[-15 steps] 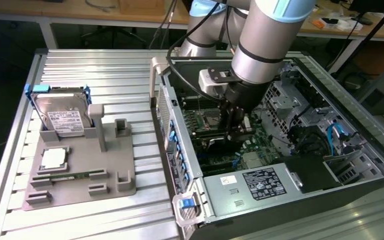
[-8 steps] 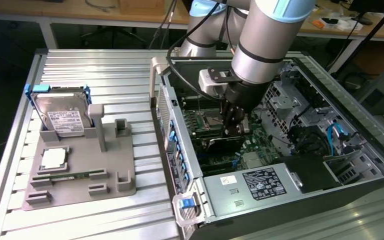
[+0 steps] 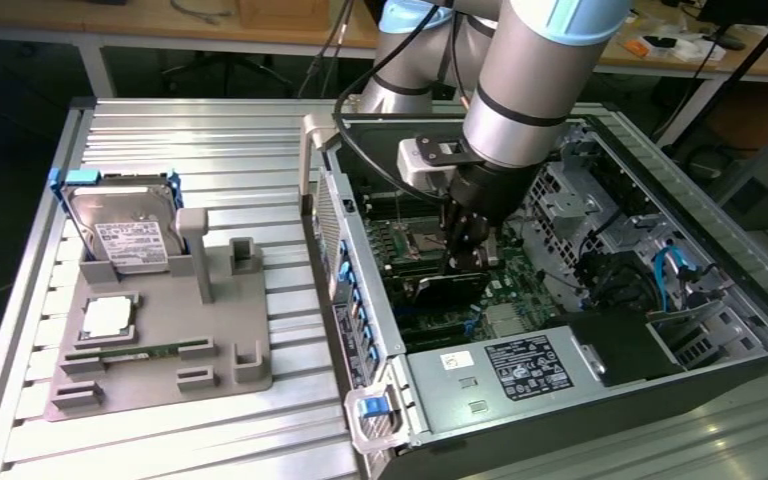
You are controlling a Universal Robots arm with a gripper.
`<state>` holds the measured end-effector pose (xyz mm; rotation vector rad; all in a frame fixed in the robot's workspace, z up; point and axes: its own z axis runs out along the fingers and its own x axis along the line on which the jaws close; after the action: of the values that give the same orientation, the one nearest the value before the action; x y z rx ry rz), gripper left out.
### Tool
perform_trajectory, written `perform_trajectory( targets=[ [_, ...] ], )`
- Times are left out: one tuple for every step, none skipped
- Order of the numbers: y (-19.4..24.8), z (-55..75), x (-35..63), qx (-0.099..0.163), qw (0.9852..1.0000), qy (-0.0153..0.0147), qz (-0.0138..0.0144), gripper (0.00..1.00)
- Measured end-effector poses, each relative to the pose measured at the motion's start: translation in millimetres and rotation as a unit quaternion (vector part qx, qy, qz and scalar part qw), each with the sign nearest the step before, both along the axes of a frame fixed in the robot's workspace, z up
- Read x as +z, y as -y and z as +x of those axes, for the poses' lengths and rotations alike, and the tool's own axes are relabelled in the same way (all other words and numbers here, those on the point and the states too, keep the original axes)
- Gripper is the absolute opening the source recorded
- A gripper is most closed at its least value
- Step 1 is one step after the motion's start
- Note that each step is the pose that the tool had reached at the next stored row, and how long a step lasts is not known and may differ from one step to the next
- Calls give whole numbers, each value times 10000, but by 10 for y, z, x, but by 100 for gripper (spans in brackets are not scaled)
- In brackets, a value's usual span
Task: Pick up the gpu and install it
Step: 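Press down on the gpu until it lock into place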
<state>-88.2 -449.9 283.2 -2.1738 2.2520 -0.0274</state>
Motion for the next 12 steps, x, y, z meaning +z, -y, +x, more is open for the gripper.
perform_trajectory(
  targets=[
    [0, 0, 0, 0, 10000, 0, 0, 11],
    [0, 0, 0, 0, 10000, 0, 0, 11],
    [0, 0, 0, 0, 10000, 0, 0, 11],
    [0, 0, 0, 0, 10000, 0, 0, 11],
    [0, -2, 0, 0, 10000, 0, 0, 11],
    [-1, -8, -1, -1, 10000, -1, 0, 11],
    [-1, -14, -4, 0, 10000, -4, 9, 11],
    [-1, -19, -7, 0, 10000, -6, 14, 11],
    [-2, -24, -11, 0, 10000, -9, 17, 11],
    [-2, -28, -15, 0, 10000, -12, 21, 11],
    [-2, -34, -19, 0, 10000, -16, 26, 11],
    [-5, -53, -28, 0, 10000, -21, 36, 11]
  ],
)
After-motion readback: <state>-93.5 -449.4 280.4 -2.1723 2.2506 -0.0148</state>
